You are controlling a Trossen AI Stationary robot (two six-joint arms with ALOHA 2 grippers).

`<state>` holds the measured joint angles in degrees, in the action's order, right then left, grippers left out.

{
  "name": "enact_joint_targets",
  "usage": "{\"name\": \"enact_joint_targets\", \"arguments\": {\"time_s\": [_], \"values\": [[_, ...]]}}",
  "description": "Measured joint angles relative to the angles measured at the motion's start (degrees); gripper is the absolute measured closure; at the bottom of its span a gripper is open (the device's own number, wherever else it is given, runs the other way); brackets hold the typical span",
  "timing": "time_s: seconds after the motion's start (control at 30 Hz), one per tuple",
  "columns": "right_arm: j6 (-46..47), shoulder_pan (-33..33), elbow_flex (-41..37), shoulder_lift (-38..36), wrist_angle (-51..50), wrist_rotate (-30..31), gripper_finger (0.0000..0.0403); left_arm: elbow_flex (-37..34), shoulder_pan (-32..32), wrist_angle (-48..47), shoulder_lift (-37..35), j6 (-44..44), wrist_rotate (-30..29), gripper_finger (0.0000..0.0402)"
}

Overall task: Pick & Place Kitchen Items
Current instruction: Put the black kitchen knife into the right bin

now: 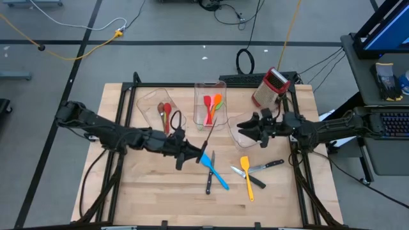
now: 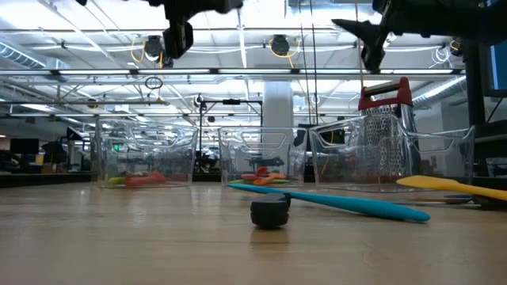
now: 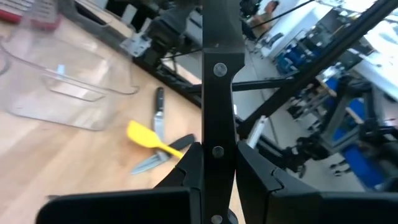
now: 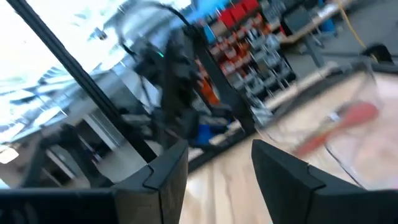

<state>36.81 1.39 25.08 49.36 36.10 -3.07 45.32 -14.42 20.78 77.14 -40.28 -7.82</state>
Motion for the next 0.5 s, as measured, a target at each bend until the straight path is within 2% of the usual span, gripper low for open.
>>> {"name": "enact_joint_targets", "arguments": {"time_s": [0.23, 0.37, 0.5], "values": [[-2.19, -0.01, 0.00, -0.31, 7.45, -0.15, 0.0232, 0.00, 3.78, -2.43, 0.00, 0.54, 1.15, 0.0355], [-5.81, 0.00, 0.00, -2.42, 3.46, -0.31, 0.0232, 0.74, 5.14, -4.18, 0.00, 0.52, 2.32, 0.0355], [-7.44, 0.04, 0.00, -6.52, -2.85, -2.72, 0.0232, 7.02, 5.49, -16.15, 0.86, 2.09, 2.46, 0.0355]]}}
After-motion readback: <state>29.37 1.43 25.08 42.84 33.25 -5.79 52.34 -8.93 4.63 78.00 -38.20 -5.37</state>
